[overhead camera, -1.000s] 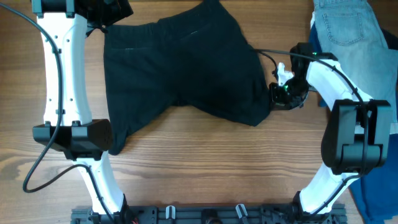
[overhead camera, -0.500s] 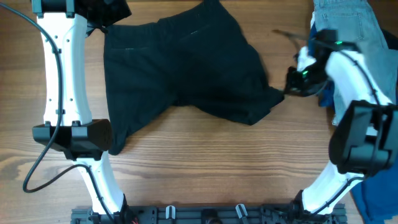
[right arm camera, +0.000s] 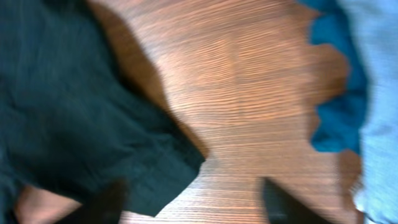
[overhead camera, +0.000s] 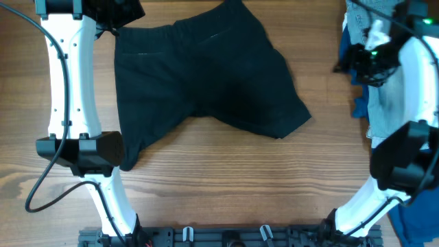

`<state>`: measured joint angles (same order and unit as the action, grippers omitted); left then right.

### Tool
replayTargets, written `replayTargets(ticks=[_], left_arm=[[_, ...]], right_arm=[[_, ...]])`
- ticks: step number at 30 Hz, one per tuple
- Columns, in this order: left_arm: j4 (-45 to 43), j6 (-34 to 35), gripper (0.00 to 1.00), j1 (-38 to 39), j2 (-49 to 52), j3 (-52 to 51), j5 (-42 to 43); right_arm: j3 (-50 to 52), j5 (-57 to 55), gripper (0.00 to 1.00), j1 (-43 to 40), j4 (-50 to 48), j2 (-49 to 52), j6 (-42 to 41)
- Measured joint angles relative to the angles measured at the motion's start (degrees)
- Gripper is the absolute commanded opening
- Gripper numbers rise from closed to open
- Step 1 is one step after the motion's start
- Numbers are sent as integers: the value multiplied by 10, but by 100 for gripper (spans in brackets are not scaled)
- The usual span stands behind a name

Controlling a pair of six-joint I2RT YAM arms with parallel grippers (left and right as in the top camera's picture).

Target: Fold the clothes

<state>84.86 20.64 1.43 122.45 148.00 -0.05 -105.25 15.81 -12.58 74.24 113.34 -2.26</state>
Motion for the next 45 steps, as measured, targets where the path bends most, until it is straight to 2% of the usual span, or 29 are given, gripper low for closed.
replayTargets(ticks=[9, 11, 16, 25, 26, 28, 29, 32, 33, 34, 36, 40, 42, 45], left_arm=[[12, 0, 91, 0, 0, 0, 0], [14, 0, 92, 0, 0, 0, 0], [17, 0, 92, 0, 0, 0, 0], [17, 0, 92, 0, 0, 0, 0], [17, 0, 92, 0, 0, 0, 0], [17, 0, 91, 0, 0, 0, 0], [17, 0, 92, 0, 0, 0, 0], [17, 0, 92, 0, 0, 0, 0], [17, 0, 92, 0, 0, 0, 0], [17, 0, 92, 0, 0, 0, 0], [17, 0, 92, 0, 0, 0, 0], [17, 0, 91, 0, 0, 0, 0], [17, 0, 86, 0, 0, 0, 0], [17, -1, 61, 0, 0, 0, 0]], right_arm=[[10, -93, 100, 230, -64, 99, 16], [10, -92, 100, 253, -74, 105, 24], [17, -71, 100, 253, -78, 120, 39], [106, -40, 100, 226, -113, 132, 69], [112, -38, 96, 226, -119, 129, 70], [125, -37, 66, 225, -131, 121, 72], [129, -33, 59, 225, -134, 120, 73], [138, -16, 56, 222, -139, 120, 79], [139, -13, 45, 221, -141, 120, 80], [140, -10, 26, 221, -141, 120, 80], [143, -2, 5, 219, -145, 120, 80], [151, 20, 5, 217, -148, 125, 80], [153, 24, 5, 214, -152, 125, 74], [155, 33, 5, 207, -160, 125, 46]])
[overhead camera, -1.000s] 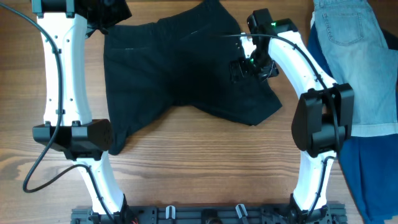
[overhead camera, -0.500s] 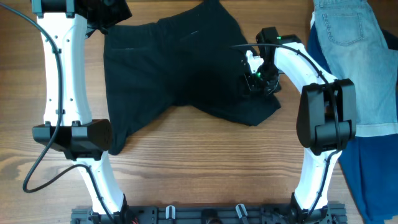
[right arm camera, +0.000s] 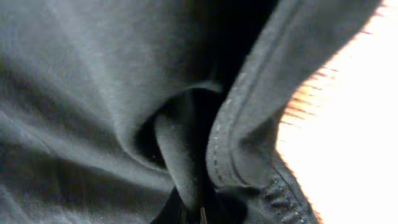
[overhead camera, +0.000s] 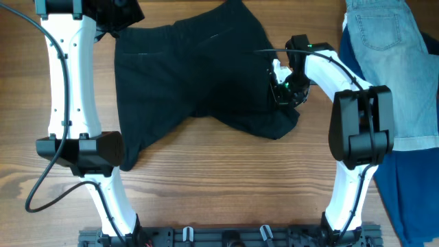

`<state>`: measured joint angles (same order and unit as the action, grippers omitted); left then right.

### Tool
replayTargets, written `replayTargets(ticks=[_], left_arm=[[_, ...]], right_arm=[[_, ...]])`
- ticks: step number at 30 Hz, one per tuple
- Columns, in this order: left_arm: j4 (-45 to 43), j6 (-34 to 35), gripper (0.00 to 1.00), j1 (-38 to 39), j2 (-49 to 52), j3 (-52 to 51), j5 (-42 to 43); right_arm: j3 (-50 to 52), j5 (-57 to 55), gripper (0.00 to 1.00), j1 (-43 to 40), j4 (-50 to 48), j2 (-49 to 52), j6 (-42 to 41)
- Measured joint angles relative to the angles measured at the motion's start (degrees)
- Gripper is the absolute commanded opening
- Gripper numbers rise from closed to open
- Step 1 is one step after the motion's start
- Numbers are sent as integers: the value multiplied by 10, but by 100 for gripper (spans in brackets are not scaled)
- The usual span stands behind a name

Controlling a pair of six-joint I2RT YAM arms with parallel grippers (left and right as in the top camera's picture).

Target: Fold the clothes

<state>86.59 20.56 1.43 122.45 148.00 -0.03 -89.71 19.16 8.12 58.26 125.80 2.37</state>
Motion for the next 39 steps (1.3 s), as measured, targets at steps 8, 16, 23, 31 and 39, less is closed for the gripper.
replayTargets(ticks=[8, 16, 23, 31, 39], left_arm=[[0, -3, 34, 0, 0, 0, 0], [0, -3, 32, 0, 0, 0, 2], [0, -3, 29, 0, 0, 0, 27], [6, -3, 33, 0, 0, 0, 32], [7, -3, 46, 0, 0, -7, 32]], right_arm=[[-16, -16, 5, -52, 10, 0, -48], [-98, -43, 5, -143, 50, -17, -71], [-256, -116, 5, -183, 84, -26, -73], [-308, -190, 99, -187, 16, -31, -71], [-308, -207, 100, -187, 90, -31, -90]])
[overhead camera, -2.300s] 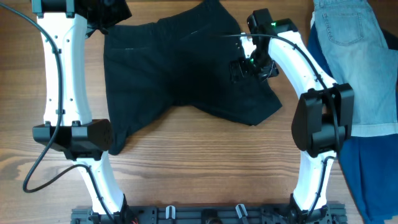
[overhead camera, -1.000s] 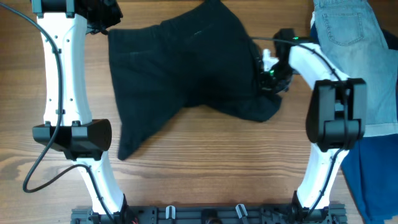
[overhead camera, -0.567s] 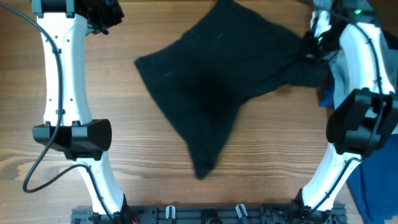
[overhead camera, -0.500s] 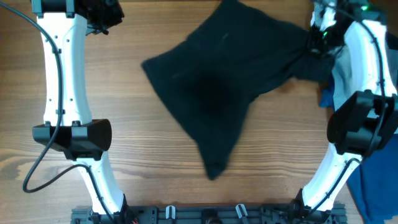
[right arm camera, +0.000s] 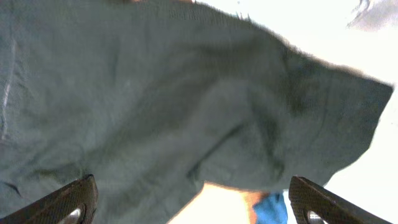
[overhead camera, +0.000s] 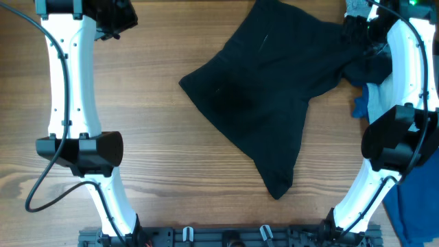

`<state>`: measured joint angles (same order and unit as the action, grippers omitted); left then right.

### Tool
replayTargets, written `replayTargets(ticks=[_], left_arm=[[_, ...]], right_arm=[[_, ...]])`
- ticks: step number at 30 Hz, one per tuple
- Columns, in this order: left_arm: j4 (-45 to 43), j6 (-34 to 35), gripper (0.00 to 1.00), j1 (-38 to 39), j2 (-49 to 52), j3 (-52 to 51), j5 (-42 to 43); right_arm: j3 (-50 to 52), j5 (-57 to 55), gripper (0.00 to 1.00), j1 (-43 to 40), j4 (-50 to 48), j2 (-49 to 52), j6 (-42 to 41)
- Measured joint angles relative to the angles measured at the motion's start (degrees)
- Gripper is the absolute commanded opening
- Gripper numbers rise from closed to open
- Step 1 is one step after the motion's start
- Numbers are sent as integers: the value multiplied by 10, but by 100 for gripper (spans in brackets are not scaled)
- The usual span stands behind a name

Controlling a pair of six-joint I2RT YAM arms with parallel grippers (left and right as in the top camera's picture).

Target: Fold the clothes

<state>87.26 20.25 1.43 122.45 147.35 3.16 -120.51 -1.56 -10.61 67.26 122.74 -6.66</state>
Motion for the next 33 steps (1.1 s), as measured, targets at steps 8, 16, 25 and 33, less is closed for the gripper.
replayTargets(ticks=[8, 16, 25, 33], left_arm=[[-63, -8, 49, 19, 5, -173, 39], [-182, -24, 72, 105, 9, -341, 75], [-260, -16, 73, 165, 11, -481, 88], [-305, -7, 81, 120, 13, -501, 87]], right_arm=[[-1, 40, 100, 42, 99, 0, -14], [-1, 87, 100, 185, 130, 0, -15], [-1, 125, 100, 218, 136, -8, -15], [-1, 128, 100, 216, 146, -49, -12]])
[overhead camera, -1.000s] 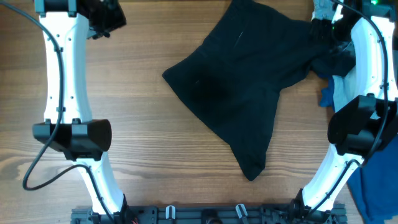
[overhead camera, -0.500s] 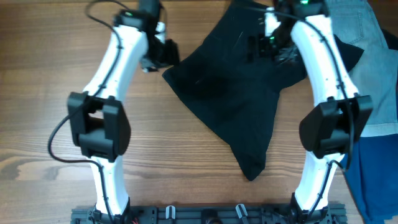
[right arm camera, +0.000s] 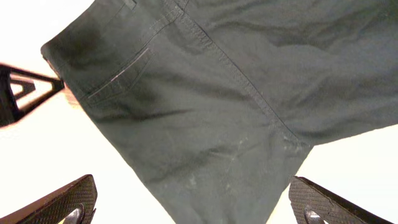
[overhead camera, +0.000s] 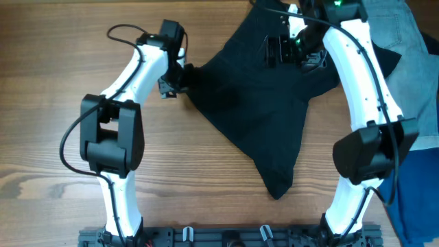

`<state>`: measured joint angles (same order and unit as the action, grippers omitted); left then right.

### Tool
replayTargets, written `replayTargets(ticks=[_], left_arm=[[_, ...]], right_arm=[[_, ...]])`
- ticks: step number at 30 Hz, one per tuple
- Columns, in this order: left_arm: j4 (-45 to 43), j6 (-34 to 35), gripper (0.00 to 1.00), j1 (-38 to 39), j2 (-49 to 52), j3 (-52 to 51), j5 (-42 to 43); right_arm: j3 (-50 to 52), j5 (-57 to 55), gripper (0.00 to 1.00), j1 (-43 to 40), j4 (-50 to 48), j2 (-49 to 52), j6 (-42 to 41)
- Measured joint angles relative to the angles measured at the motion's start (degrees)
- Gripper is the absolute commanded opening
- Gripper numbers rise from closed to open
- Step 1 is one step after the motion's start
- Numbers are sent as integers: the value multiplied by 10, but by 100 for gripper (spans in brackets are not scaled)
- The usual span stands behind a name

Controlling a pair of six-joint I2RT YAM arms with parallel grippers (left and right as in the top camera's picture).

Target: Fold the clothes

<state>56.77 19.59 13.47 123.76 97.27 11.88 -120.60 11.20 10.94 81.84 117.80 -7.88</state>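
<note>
The black shorts (overhead camera: 260,103) lie spread on the wooden table, one leg pointing toward the front edge. In the right wrist view the shorts (right arm camera: 205,106) show a back pocket and a centre seam. My right gripper (overhead camera: 288,49) hangs above the upper part of the shorts. Its jaws (right arm camera: 191,196) are wide open with nothing between them. My left gripper (overhead camera: 180,74) is at the shorts' left corner. Its fingers (right arm camera: 25,93) meet on that corner.
Light blue jeans (overhead camera: 415,48) lie at the back right, partly under the shorts' right edge. A darker blue garment (overhead camera: 420,206) lies at the front right. A rail (overhead camera: 226,237) runs along the table's front edge. Bare wood (overhead camera: 55,137) stretches across the left.
My left gripper was off the shorts at the back left and is now on their left corner. My right gripper, open, has moved left from the back right to above the shorts.
The shorts lay spread left of centre, with my right gripper over by the blue clothes. Then it was shut on the right leg. Later the shorts lay turned and further right, with the gripper open. Now the left gripper holds their corner.
</note>
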Motion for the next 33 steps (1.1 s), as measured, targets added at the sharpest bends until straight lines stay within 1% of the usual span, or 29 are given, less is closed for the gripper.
replayTargets(ticks=[3, 8, 10, 12, 13, 15, 16, 25, 30, 33], left_arm=[[-33, 2, 81, -5, 1, 0, 0], [-63, 10, 81, 4, 23, 0, 14], [-65, 14, 77, 9, 40, 0, 19], [-71, 22, 47, 12, 47, 7, 26], [-70, 25, 36, 13, 51, 7, 26], [-69, 28, 7, 13, 57, 10, 30], [-70, 30, 4, 13, 59, 10, 31], [-97, 38, 4, 14, 67, 10, 48], [-99, 59, 4, 10, 66, 10, 45], [-90, 66, 4, -2, 61, 9, 26]], right_arm=[[0, 2, 100, 0, 7, -5, 2], [0, 4, 100, 0, 28, -5, 6], [0, 4, 100, 0, 30, -5, 6], [0, 4, 100, 0, 30, -7, 6], [0, 4, 100, 0, 30, -9, 6], [0, 4, 100, 0, 29, -18, 6], [0, 4, 100, 0, 29, -24, 6], [0, 5, 100, 0, 31, -80, 6], [0, 15, 100, 1, 39, -83, 6], [0, 18, 100, 9, 38, -83, 6]])
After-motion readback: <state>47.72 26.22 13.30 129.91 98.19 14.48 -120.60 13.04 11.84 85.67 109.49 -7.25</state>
